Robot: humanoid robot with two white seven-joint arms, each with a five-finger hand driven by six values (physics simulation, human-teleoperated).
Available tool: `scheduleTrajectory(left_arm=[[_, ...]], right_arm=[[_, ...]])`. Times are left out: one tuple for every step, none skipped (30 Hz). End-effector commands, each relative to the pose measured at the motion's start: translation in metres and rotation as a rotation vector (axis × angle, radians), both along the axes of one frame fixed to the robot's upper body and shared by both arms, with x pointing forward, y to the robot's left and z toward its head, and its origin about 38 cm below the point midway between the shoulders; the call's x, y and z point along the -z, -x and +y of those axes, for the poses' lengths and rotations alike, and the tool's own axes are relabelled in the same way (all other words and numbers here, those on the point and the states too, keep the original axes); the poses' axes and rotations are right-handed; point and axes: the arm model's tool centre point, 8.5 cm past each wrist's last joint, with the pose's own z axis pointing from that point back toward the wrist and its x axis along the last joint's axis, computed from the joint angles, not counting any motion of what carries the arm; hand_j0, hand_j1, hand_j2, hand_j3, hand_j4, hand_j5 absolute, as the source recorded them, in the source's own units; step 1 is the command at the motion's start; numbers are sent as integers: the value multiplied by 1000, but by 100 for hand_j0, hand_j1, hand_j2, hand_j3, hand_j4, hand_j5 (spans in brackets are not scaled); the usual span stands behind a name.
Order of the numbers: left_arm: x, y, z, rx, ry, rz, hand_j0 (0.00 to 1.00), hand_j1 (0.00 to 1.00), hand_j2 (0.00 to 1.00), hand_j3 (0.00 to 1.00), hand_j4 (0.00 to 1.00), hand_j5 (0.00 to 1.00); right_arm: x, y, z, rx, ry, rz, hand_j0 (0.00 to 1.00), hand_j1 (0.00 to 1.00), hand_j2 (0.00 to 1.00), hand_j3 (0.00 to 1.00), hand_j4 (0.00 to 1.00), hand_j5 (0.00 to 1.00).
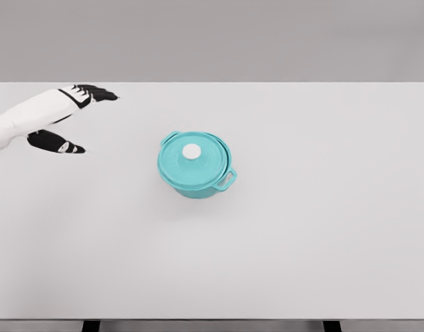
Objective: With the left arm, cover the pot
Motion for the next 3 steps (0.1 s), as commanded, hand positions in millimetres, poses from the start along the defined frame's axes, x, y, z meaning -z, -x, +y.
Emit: scheduleTrajectory(left_arm=[[-3, -1, 11, -23, 18, 7, 100, 100, 100, 100, 100, 100], [-4, 0, 11, -21, 17, 5, 100, 100, 100, 100, 100, 100], [-4, 0, 10, -20, 17, 4, 100, 100, 100, 100, 100, 100]], right_arm=[[0, 0, 0, 0, 0, 0, 100, 100, 100, 100, 100, 100], [0, -1, 0, 0, 0, -2, 100, 100, 100, 100, 100, 100], [0, -1, 0, 0, 0, -2, 100, 100, 100, 100, 100, 100]])
